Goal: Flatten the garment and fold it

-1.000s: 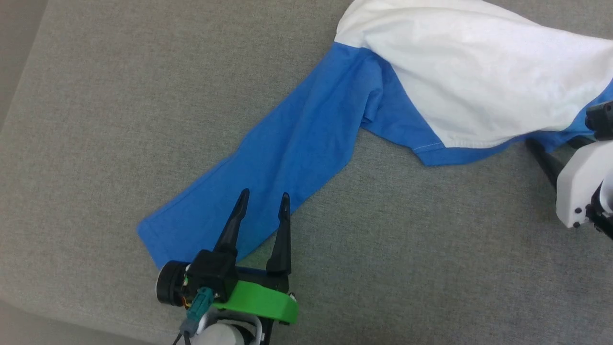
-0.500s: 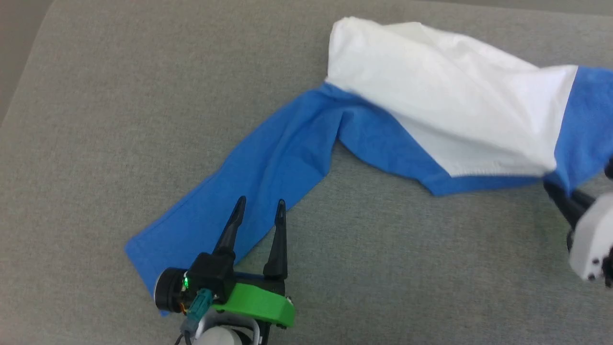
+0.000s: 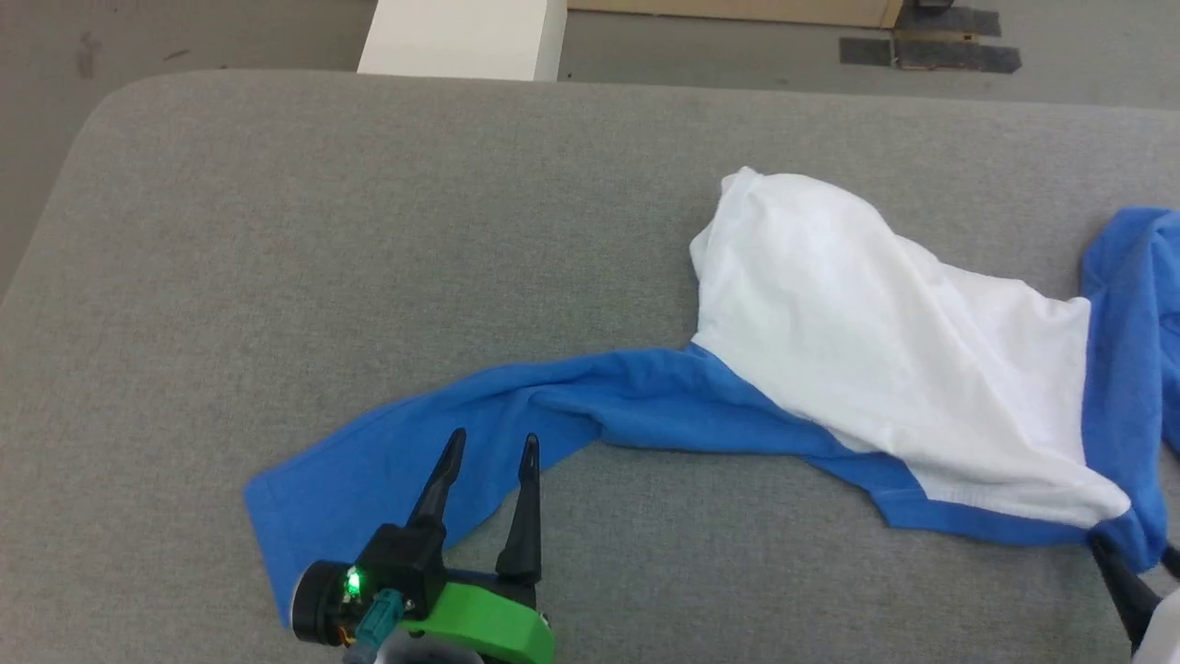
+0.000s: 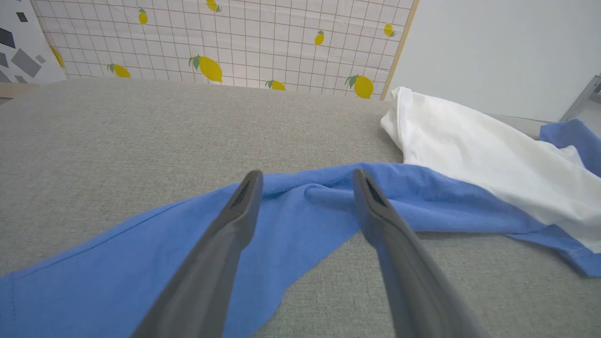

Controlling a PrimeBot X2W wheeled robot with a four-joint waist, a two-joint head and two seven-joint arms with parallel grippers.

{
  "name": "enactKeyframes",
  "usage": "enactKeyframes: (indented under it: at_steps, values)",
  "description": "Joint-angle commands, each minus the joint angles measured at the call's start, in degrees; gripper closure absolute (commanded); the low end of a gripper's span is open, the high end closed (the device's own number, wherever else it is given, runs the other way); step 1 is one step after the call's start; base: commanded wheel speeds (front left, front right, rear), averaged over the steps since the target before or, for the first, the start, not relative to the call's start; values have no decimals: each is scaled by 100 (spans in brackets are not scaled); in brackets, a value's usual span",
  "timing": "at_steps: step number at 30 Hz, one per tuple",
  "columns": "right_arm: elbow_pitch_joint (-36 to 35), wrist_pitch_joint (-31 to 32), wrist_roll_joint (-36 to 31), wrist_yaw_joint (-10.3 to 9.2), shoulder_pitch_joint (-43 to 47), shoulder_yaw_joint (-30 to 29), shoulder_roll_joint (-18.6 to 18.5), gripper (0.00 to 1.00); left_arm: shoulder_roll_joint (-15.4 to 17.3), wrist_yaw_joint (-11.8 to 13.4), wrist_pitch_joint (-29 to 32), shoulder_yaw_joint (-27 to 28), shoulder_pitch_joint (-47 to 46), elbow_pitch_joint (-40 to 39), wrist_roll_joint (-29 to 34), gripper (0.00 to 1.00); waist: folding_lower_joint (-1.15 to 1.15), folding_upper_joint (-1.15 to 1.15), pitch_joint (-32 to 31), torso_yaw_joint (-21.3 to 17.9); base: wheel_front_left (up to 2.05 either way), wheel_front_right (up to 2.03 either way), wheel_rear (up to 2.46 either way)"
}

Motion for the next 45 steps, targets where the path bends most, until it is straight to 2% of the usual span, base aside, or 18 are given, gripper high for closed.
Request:
enactKeyframes:
  at_steps: [1,8,11,14,19,23,28,32,34,35,36,38,41,45]
  values:
    - [-84,-254,-96,-9,-163,-68,165,0,65,-25,-14,9,54,-16,-16,0,0,0,-131,-111,0,0,0]
    - [-761,-1203,-460,-9,-281,-667,1113,0,204,49,20,65,134,-221,12,0,0,0,-279,-203,0,0,0]
    - [-1194,-1775,-820,-9,-238,-832,1335,0,280,101,10,112,200,-418,60,0,0,0,-296,-283,0,0,0]
    - [-1383,-2216,-1033,-9,-162,-751,1421,0,336,121,-1,138,245,-571,107,0,0,0,-307,-376,0,0,0]
    - [-1217,-2564,-769,-9,-109,-525,1440,0,465,172,78,147,223,-641,229,0,0,0,-249,-575,0,0,0]
    - [-1125,-2661,-757,-9,-165,-433,1441,0,703,166,615,104,74,-458,405,0,0,0,-145,-686,0,0,0]
    - [-1103,-2677,-760,-9,-236,-366,1442,0,1061,-101,1677,-13,-190,-22,457,0,0,0,43,-746,0,0,0]
    - [-1119,-2650,-762,-9,-309,-318,1442,0,1325,-338,2124,-64,-484,401,493,0,0,0,187,-745,0,0,0]
    - [-1132,-2632,-772,-9,-358,-299,1442,0,1355,-439,2299,-98,-579,608,444,0,0,0,231,-742,0,0,0]
    - [-1139,-2622,-774,-9,-378,-297,1442,0,1365,-485,2354,-117,-612,675,422,58,0,0,243,-738,0,0,0]
    - [-1148,-2610,-778,-9,-401,-296,1443,0,1381,-529,2362,-120,-657,737,397,100,0,0,257,-731,0,0,0]
    - [-1163,-2590,-783,-9,-428,-297,1443,0,1364,-544,2360,-109,-689,767,342,100,0,0,264,-710,0,0,0]
    - [-1183,-2563,-791,-9,-442,-317,1443,0,1282,-407,2208,81,-652,607,165,100,0,0,254,-661,0,0,0]
    - [-1209,-2531,-800,-9,-432,-349,1443,0,1362,-54,2113,520,-493,25,9,100,0,0,240,-553,0,0,0]
